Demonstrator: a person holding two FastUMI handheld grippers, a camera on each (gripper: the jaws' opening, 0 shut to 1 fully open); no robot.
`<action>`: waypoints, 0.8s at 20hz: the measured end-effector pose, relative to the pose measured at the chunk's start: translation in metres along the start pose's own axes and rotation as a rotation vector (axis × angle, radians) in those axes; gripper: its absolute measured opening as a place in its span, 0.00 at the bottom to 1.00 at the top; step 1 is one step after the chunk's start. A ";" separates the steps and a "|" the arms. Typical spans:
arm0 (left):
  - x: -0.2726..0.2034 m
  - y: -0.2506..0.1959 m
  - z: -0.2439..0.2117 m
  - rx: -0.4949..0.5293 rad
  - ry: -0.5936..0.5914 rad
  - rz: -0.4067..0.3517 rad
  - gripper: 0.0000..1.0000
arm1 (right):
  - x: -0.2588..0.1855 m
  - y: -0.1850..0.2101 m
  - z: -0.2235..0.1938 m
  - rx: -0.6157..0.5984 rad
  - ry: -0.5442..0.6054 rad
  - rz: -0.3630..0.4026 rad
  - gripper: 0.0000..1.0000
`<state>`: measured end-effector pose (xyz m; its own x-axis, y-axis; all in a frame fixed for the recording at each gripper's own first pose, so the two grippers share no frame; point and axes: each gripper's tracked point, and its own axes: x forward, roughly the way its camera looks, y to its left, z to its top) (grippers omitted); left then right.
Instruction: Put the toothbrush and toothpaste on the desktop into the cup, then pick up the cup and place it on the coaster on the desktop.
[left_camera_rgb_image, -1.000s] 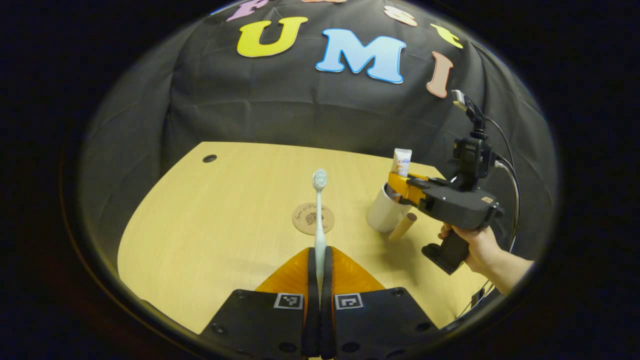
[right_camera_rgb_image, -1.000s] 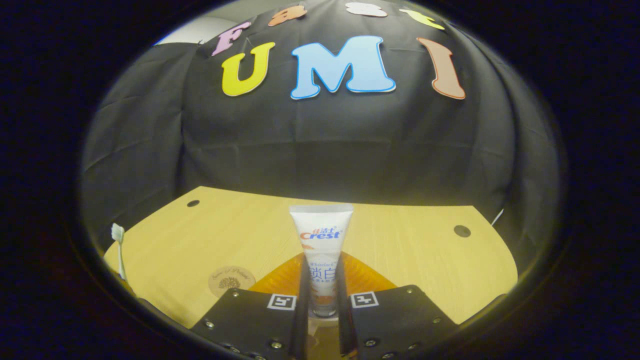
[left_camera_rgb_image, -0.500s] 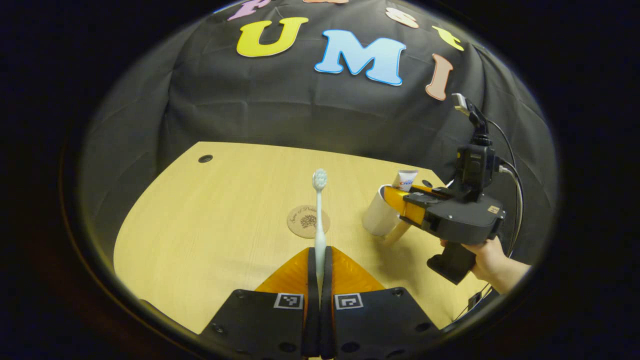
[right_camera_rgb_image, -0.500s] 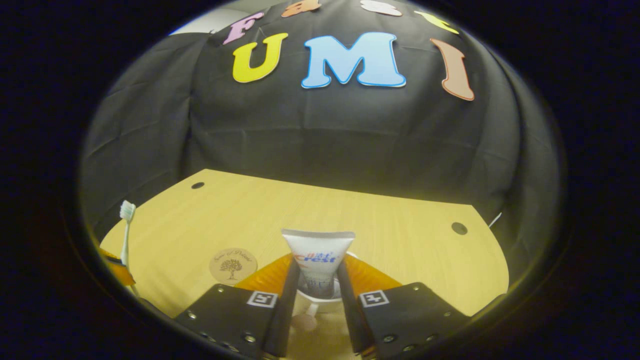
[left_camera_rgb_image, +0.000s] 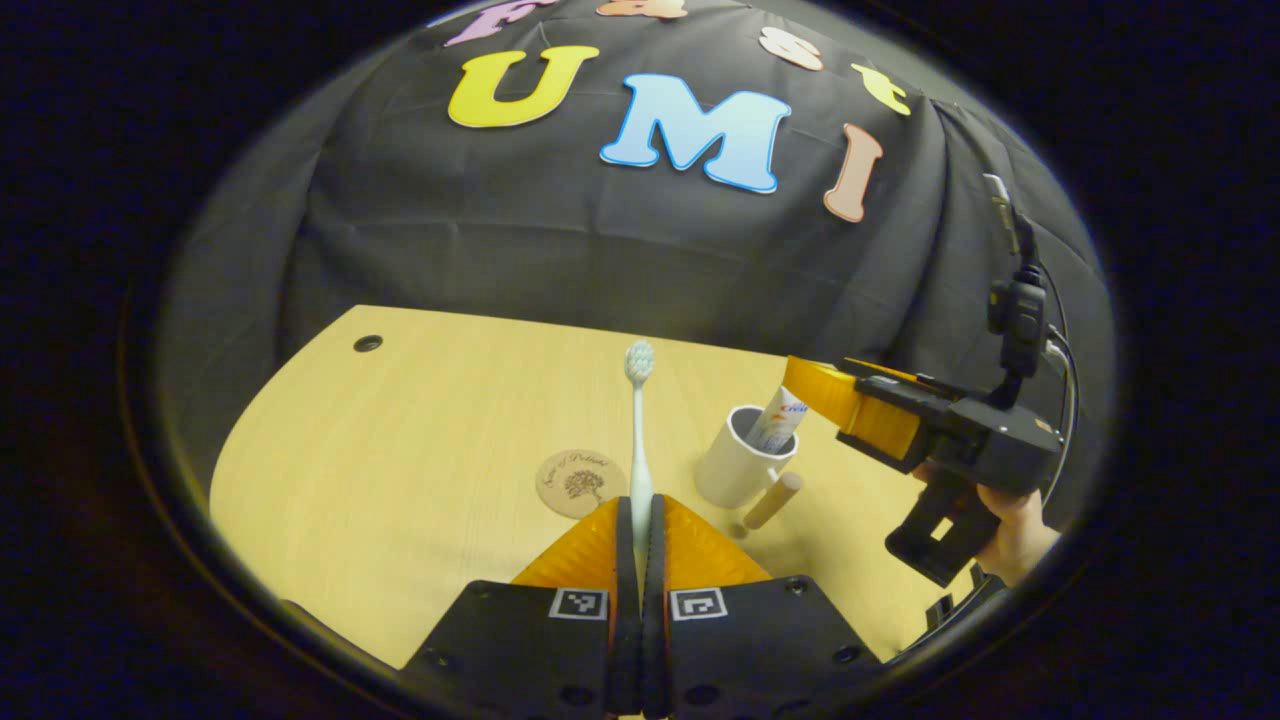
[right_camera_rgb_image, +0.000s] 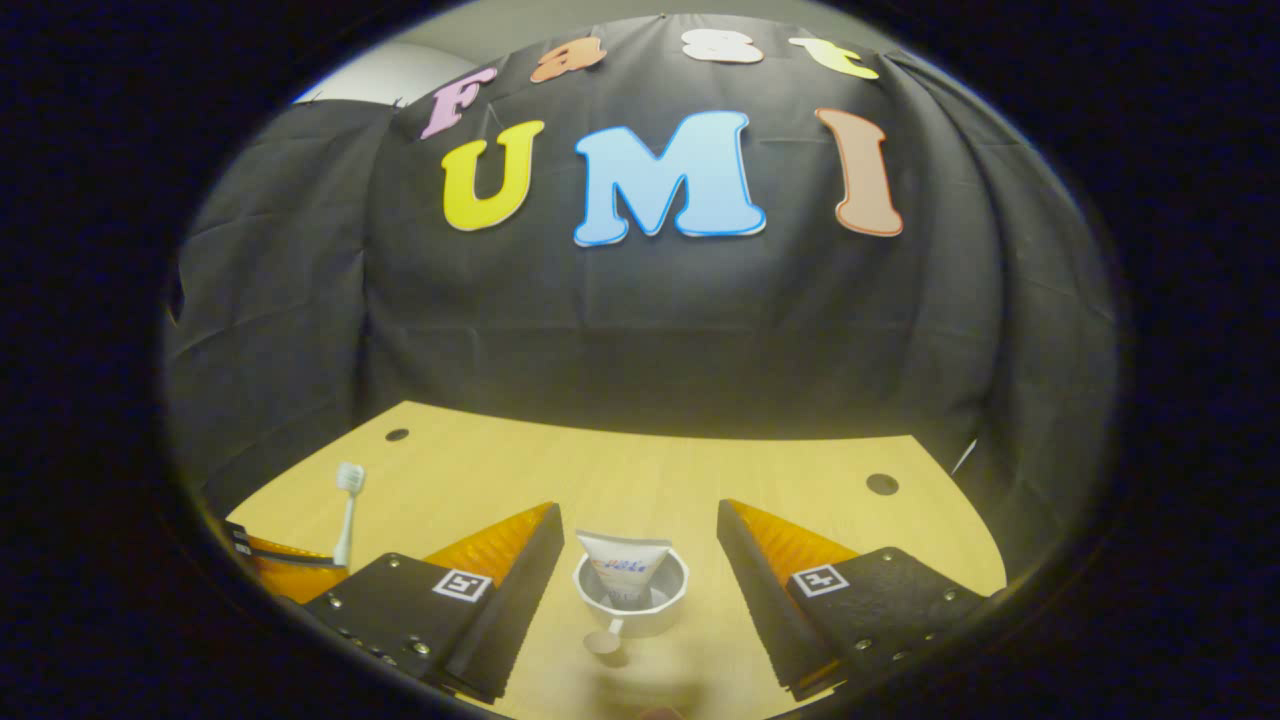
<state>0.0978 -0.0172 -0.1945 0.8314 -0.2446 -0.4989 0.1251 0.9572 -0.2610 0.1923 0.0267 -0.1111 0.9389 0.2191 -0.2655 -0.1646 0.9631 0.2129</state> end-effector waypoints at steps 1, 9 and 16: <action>0.009 -0.003 0.005 -0.002 -0.014 -0.020 0.08 | -0.008 -0.006 0.008 0.000 -0.019 -0.015 0.93; 0.062 -0.044 0.070 0.052 -0.203 -0.186 0.08 | -0.075 -0.040 0.019 -0.025 -0.029 -0.104 0.93; 0.106 -0.075 0.120 0.060 -0.392 -0.288 0.08 | -0.106 -0.054 -0.006 0.002 0.048 -0.174 0.93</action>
<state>0.2415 -0.0961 -0.1281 0.8984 -0.4348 -0.0616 0.4009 0.8694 -0.2888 0.0998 -0.0477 -0.0999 0.9375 0.0561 -0.3434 0.0002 0.9868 0.1619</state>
